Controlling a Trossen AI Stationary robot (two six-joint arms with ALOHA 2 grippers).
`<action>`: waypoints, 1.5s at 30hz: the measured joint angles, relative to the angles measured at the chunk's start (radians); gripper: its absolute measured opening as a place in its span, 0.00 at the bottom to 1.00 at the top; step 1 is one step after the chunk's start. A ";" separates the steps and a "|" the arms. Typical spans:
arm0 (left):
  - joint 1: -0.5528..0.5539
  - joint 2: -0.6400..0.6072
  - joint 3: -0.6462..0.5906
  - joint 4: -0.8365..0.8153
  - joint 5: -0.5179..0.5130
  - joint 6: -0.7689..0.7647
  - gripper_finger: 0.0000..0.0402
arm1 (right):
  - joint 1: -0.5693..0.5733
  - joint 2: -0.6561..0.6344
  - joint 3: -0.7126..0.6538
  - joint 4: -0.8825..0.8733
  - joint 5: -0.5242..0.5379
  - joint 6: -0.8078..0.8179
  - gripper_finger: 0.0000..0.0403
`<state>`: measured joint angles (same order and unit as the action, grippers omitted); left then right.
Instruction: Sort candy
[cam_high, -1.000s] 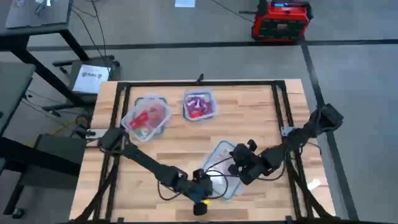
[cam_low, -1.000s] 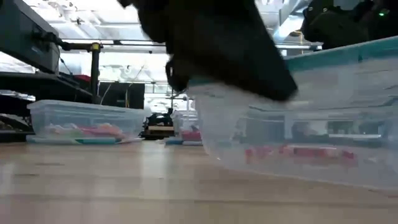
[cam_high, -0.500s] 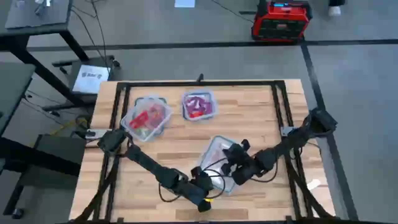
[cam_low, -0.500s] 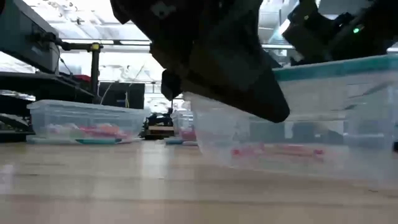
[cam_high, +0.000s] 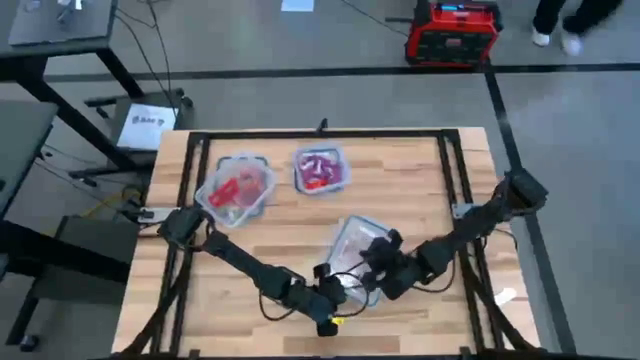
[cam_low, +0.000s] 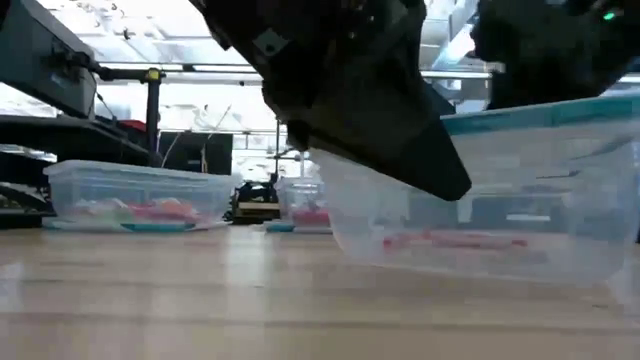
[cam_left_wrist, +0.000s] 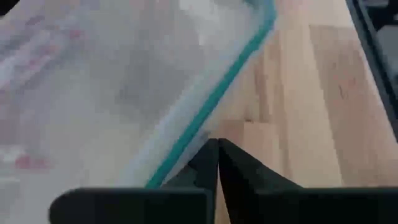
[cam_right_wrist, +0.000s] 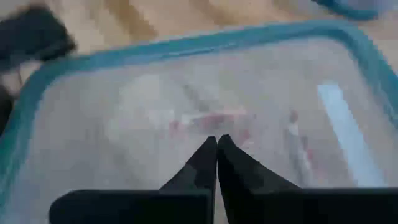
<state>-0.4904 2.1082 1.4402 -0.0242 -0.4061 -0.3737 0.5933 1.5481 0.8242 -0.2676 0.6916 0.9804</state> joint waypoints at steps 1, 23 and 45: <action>0.000 -0.005 0.012 -0.016 0.001 0.015 0.00 | 0.000 -0.029 0.000 0.002 0.012 -0.027 0.00; 0.135 -0.012 0.056 0.176 0.013 0.080 0.00 | -0.013 -0.330 -0.041 -0.612 0.088 0.206 0.00; 0.123 -0.007 0.060 -0.059 0.086 0.138 0.00 | 0.133 -0.296 -0.243 -0.172 -0.130 0.388 0.00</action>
<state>-0.3672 2.1009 1.4998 -0.0830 -0.3199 -0.2354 0.7264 1.2526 0.5812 -0.4396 0.5613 1.3680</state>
